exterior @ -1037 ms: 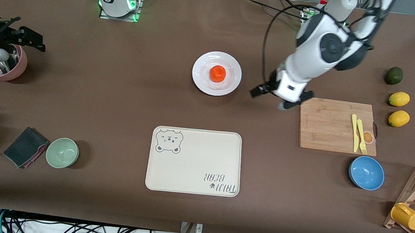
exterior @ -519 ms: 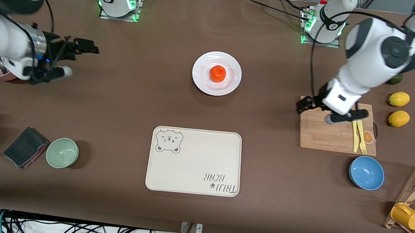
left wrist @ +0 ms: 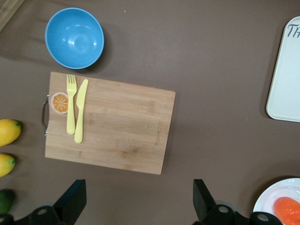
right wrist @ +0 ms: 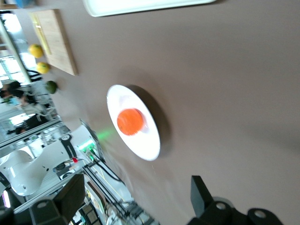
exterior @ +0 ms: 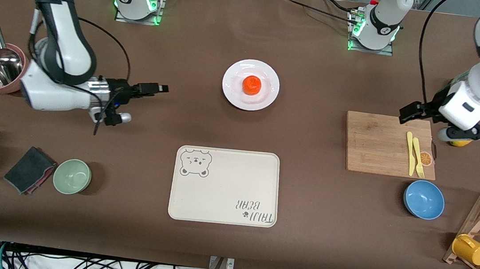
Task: Place orange and plate with both arms
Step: 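Grasp the white plate rim with the right gripper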
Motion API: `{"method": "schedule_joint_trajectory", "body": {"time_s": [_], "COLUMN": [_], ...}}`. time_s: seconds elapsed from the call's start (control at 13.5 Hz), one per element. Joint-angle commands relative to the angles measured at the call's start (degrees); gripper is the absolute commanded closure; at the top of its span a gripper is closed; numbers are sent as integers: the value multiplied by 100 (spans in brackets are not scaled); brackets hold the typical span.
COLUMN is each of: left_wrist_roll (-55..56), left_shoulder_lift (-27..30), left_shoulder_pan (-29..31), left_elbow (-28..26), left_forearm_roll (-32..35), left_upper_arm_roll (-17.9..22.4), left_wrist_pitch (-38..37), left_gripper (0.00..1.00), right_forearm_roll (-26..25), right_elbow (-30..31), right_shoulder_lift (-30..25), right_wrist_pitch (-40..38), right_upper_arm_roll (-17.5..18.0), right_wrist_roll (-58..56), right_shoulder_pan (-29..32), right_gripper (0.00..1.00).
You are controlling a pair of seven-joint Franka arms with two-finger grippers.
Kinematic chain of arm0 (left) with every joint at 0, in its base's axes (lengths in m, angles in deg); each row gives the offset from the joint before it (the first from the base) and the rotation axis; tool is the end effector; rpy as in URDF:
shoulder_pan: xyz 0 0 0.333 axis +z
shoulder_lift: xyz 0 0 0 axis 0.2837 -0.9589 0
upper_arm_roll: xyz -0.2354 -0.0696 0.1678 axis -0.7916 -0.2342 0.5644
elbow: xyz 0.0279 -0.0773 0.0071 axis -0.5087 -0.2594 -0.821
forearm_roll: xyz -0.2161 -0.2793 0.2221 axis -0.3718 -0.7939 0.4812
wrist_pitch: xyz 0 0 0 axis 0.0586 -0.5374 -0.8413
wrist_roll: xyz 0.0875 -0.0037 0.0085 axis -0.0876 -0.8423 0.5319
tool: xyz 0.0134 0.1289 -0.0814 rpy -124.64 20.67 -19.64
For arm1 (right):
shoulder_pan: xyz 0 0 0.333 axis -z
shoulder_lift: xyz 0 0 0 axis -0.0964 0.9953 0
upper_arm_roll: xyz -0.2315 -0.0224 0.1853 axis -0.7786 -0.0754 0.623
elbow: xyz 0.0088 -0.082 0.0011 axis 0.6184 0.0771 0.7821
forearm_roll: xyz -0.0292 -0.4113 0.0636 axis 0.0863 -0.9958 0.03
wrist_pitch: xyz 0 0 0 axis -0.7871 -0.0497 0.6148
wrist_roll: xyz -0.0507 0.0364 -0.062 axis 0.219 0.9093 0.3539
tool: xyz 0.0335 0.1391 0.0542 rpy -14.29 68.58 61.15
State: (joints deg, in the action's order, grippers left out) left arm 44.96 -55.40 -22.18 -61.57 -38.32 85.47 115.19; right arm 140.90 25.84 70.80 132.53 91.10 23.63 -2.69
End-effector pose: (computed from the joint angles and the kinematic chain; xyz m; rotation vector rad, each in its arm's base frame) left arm 0.5730 -0.0460 0.4630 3.1143 0.2676 -0.1202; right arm 0.5355 0.1992 0.2234 -2.2434 -0.1251 0.4772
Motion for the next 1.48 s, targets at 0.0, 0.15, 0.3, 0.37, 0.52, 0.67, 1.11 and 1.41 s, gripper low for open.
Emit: {"method": "schedule_joint_trajectory", "body": {"time_s": [0.0,0.15,0.3,0.37,0.52,0.67,1.11,1.41], "left_wrist_roll": [-149,-157,-149,-131,-131,-140,-1247,-1335], "left_shoulder_lift": [-68,-103,-129,-156,-200,-252,-367,-340], "left_shoulder_pan": [147,139,139,139,148,156,323,367], "left_elbow": [630,1122,1448,1580,1713,1713,1836,1923], "left_forearm_roll": [139,69,95,121,104,130,104,95], "left_upper_arm_roll": [63,274,275,275,275,275,293,319], "left_wrist_pitch": [-685,-1142,-1406,-1486,-1522,-1522,-1513,-1513], "left_gripper": [0,0,0,0,0,0,0,0], "right_forearm_roll": [749,1005,1294,1653,2330,2963,4002,4021], "right_elbow": [818,977,978,978,987,987,987,987], "right_shoulder_lift": [-212,-63,305,472,867,1158,1608,1608], "right_wrist_pitch": [1122,2185,2908,3120,3289,3289,3289,3298], "right_upper_arm_roll": [571,1318,1855,2031,2156,2208,2227,2226], "right_wrist_roll": [-984,-1276,-1521,-1880,-2950,-3761,-4871,-4871], "right_shoulder_pan": [-48,-48,-48,-48,-48,-92,-434,-461], "right_gripper": [0,0,0,0,0,1,32,84]}}
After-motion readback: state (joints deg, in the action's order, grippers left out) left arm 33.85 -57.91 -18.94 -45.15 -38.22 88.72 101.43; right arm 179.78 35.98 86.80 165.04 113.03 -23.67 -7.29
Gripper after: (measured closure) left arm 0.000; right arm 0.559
